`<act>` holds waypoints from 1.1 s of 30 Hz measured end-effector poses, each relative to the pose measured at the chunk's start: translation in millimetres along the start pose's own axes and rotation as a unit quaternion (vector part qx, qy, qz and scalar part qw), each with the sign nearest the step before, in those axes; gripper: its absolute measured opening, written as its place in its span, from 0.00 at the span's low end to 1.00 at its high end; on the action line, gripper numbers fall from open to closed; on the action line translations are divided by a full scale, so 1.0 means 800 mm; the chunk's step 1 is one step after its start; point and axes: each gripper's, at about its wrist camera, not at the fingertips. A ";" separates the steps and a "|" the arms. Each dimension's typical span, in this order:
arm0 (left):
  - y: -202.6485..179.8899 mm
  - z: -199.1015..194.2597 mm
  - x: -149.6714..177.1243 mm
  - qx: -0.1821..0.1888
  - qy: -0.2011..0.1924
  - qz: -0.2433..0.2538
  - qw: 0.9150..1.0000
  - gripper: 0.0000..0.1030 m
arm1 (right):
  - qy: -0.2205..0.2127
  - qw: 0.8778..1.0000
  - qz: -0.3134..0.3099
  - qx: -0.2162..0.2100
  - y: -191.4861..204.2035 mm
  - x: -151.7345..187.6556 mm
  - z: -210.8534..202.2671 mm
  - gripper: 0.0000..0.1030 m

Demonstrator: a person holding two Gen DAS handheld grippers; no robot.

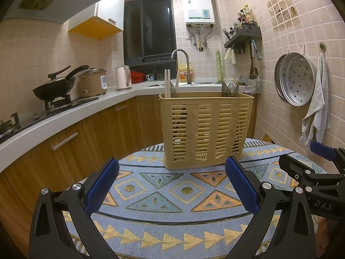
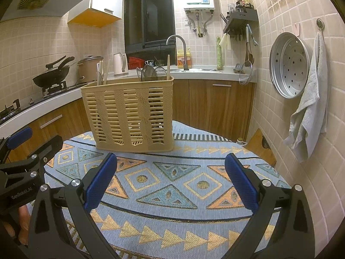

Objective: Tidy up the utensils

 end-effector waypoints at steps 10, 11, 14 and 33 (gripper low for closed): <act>0.000 0.000 0.000 0.001 0.000 0.001 1.000 0.93 | 0.001 1.000 0.000 0.000 0.000 0.000 0.000 0.93; -0.001 0.000 0.000 0.000 0.000 0.001 1.000 0.93 | 0.001 1.000 0.000 0.000 0.000 0.000 0.000 0.93; -0.001 0.000 0.000 0.001 0.000 0.001 1.000 0.93 | 0.001 1.000 0.001 0.001 0.001 0.001 0.000 0.93; -0.001 0.001 0.001 -0.002 0.004 -0.002 1.000 0.93 | 0.004 1.000 0.002 0.002 0.001 0.004 0.002 0.93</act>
Point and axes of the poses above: each gripper's, at about its wrist camera, not at the fingertips, and z roughly the way its jaws point, y to its left, x to its underside, and after that the axes turned 3 degrees about x, right-handed
